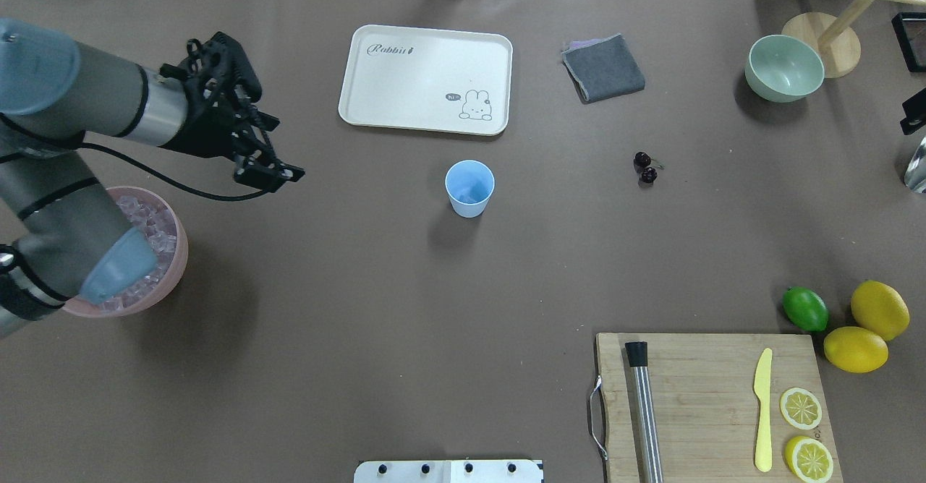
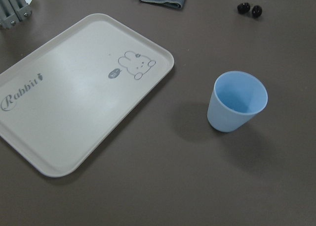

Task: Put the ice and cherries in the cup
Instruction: 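Move the left gripper back over the pink bowl of ice, then lower the left gripper into the bowl and grasp another ice cube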

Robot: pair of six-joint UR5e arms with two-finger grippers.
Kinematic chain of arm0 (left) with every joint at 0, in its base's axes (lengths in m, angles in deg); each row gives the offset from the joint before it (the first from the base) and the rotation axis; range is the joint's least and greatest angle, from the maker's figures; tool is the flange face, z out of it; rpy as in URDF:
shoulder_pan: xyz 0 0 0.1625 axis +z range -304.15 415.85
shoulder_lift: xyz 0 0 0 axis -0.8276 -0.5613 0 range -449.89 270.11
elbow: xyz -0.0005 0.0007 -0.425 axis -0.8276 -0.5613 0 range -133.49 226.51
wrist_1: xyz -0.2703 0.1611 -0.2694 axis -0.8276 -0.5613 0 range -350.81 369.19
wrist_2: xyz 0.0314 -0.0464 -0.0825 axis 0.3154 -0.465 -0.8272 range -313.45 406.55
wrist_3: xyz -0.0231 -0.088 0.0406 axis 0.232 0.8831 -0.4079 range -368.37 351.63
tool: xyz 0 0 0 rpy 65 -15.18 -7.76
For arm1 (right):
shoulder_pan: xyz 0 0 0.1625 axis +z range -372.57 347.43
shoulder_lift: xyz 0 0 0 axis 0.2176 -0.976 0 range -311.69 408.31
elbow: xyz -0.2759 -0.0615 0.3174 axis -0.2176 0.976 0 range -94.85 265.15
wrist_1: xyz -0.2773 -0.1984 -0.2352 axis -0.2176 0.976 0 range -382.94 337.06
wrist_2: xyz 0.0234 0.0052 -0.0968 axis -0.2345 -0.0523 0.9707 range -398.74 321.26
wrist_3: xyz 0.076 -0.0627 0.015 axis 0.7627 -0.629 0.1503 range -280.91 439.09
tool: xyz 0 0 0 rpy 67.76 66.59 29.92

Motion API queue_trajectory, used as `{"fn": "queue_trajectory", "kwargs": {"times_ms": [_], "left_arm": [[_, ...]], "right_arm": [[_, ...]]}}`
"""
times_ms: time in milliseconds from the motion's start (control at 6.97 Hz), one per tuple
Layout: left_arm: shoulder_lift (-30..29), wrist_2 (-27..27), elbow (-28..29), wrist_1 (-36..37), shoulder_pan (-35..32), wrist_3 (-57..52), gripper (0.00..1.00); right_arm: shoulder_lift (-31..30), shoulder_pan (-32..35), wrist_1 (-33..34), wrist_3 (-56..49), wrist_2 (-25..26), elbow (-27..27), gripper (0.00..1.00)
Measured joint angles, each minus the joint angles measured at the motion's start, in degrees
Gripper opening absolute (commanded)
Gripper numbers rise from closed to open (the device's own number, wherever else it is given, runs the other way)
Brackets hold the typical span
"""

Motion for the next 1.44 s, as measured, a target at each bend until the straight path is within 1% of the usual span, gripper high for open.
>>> {"fn": "queue_trajectory", "kwargs": {"times_ms": [287,574,1005,1435], "left_arm": [[8.3,-2.8,-2.6,-0.1,-4.8,-11.4,0.98],[14.5,-3.3,-3.7,-0.1,-6.3,-19.2,0.98],[19.0,-2.6,-3.2,-0.7,-6.5,-21.6,0.98],[20.4,-2.4,-1.3,-1.0,-5.4,-21.8,0.98]], "right_arm": [[-0.6,0.0,-0.1,-0.1,0.2,-0.4,1.0],[-0.7,0.0,-0.2,-0.1,0.2,-0.5,1.0],[-0.7,0.0,-0.2,-0.1,0.2,-1.5,1.0],[-0.5,0.0,-0.3,0.0,1.4,-2.1,1.0]]}}
